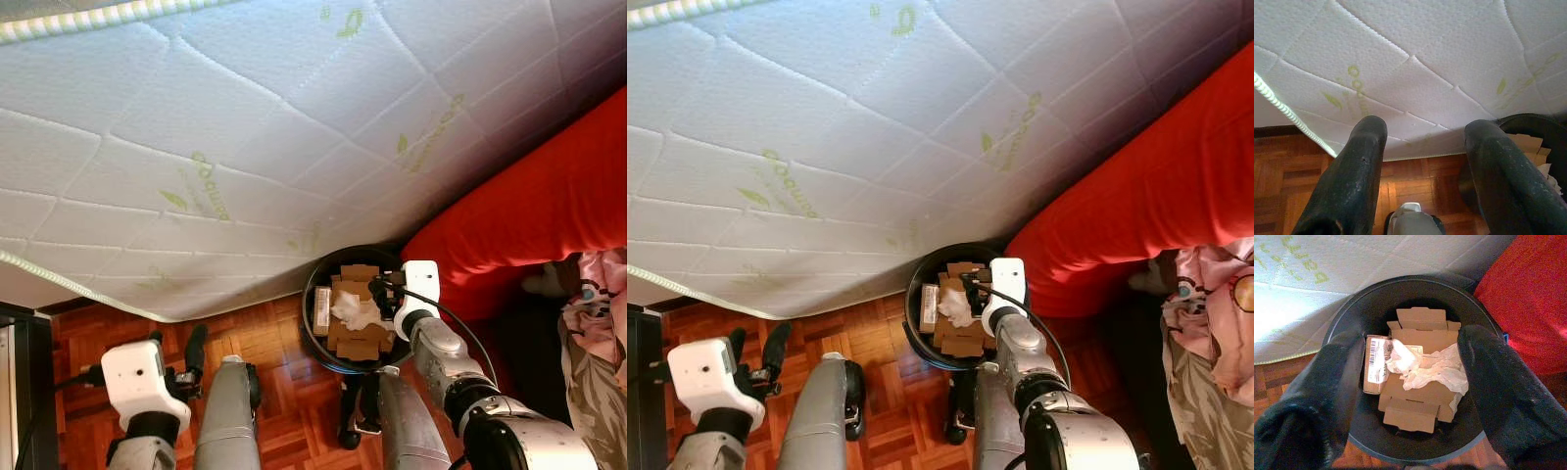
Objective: Clean up the room
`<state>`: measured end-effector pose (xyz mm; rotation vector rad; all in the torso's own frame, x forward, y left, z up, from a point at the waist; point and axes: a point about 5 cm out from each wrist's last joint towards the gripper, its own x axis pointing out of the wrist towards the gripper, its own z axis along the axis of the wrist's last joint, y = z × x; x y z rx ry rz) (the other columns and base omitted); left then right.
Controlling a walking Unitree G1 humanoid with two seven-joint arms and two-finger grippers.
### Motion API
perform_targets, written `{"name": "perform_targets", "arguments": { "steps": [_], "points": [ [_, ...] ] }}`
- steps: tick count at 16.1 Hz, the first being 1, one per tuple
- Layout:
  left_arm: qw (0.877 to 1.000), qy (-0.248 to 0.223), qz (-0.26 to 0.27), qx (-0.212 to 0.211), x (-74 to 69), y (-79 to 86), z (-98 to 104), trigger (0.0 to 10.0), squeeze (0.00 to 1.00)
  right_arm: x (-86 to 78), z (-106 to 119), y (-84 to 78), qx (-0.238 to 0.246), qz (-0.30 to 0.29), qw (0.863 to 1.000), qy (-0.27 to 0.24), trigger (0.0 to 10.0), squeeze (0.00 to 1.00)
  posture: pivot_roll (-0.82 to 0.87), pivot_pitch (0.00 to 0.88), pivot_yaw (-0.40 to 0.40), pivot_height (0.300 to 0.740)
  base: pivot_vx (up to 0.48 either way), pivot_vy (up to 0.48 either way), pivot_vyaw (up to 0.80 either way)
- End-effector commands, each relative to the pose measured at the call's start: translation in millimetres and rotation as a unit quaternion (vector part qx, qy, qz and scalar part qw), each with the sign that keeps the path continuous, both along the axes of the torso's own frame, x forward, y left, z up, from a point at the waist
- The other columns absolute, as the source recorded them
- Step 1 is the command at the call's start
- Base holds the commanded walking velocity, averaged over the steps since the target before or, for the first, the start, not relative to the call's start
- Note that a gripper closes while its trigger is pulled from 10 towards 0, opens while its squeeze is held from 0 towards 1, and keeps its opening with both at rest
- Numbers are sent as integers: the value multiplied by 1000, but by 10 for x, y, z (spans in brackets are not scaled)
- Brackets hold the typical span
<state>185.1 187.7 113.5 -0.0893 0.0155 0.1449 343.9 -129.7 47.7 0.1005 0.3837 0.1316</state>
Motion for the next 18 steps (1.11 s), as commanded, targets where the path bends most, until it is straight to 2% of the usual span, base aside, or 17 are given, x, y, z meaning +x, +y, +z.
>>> {"name": "perform_targets", "arguments": {
  "steps": [1,3,4,5,6,8,10,13,15,17,18],
  "points": [
    [1000,29,8,-9,-46,32,-129,10000,0,-101,-129,-49,13,-6,1000,18,10000,0,244,480,-77,650,0,0,0],
    [999,30,5,-10,9,38,-172,10000,0,-112,-122,-143,28,-18,999,2,10000,0,228,451,-81,650,0,0,0],
    [998,55,-14,-1,48,35,-305,10000,0,-207,-206,-339,30,-42,999,0,10000,0,203,412,-82,670,0,0,0],
    [998,59,-20,4,45,32,-329,10000,0,-226,-223,-375,30,-46,999,0,10000,0,203,412,-82,675,0,0,0],
    [997,69,-32,11,67,40,-398,10000,0,-284,-275,-445,28,-58,998,5,10000,0,185,375,-79,685,0,0,0],
    [994,97,-42,19,70,105,-580,10000,0,-490,-438,-703,24,-97,995,24,10000,0,173,335,-76,710,0,0,0],
    [990,123,-53,34,154,149,-740,10000,0,-719,-616,-798,28,-121,991,45,10000,0,156,278,-67,735,0,0,0],
    [986,149,-61,34,248,163,-935,10000,0,-883,-779,-679,37,-117,990,77,10000,0,144,206,-50,740,0,0,0],
    [977,194,-74,49,299,173,-1135,10000,0,-912,-820,-546,52,-104,990,83,10000,0,133,167,-43,740,0,0,0],
    [973,216,-70,38,334,191,-1277,10000,0,-944,-863,-502,57,-115,987,100,10000,0,120,119,-37,740,0,0,0],
    [963,257,-67,34,313,205,-1439,10000,0,-968,-896,-477,52,-112,985,117,10000,0,107,80,-29,740,0,0,0]
  ]
}}
